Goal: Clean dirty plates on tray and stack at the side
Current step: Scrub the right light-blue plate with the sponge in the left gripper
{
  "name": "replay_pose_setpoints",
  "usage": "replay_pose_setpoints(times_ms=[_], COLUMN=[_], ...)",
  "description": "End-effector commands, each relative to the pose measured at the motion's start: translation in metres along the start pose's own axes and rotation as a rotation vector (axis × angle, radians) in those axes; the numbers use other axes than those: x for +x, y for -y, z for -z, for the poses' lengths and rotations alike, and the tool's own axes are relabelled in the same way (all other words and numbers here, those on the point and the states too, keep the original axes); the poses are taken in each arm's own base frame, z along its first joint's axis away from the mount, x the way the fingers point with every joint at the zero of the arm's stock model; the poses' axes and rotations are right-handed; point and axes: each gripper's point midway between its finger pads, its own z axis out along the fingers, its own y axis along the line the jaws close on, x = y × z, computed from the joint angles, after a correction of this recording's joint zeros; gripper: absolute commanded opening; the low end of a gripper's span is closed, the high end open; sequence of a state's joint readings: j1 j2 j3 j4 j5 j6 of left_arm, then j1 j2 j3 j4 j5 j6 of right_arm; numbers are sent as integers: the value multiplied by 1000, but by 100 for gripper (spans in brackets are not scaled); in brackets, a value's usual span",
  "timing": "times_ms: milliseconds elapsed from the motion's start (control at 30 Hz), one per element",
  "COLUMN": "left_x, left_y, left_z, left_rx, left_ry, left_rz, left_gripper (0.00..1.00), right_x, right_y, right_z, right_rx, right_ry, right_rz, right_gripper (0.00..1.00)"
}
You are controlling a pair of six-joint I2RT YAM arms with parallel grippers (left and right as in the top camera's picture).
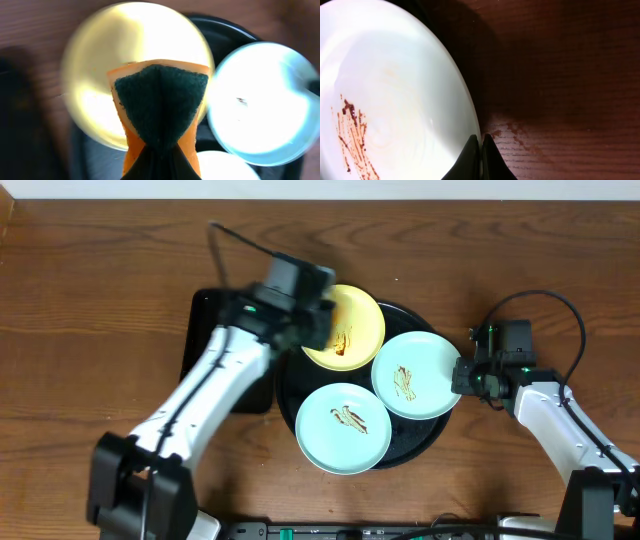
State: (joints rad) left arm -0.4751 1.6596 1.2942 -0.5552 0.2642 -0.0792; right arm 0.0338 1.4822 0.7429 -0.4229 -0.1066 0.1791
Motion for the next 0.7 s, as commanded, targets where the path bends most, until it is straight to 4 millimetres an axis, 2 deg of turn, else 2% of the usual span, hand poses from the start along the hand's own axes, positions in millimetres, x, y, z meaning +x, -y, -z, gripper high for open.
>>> replay_pose_setpoints(times_ms=[0,133,267,467,667], left_x=[3,14,32,55,67], left_y=[46,96,127,142,151], left_z=[-16,-41,-59,-78,-100], left_rx=[110,232,313,326,362], left_ry=[-16,-41,-92,-157,-199], left_rz=[-65,-132,-147,-166,-125], left_gripper=[7,7,7,8,8], right_x=[4,5,6,6,6], right_y=[-1,-1,-1,0,0], right_z=[-3,-3,-3,-3,-3], right_rx=[-11,-11,-10,-10,-10], right_ry=[-17,-18,-21,-23,-24], right_rz=[-3,-3,-4,-4,-4], right_gripper=[1,1,1,1,1])
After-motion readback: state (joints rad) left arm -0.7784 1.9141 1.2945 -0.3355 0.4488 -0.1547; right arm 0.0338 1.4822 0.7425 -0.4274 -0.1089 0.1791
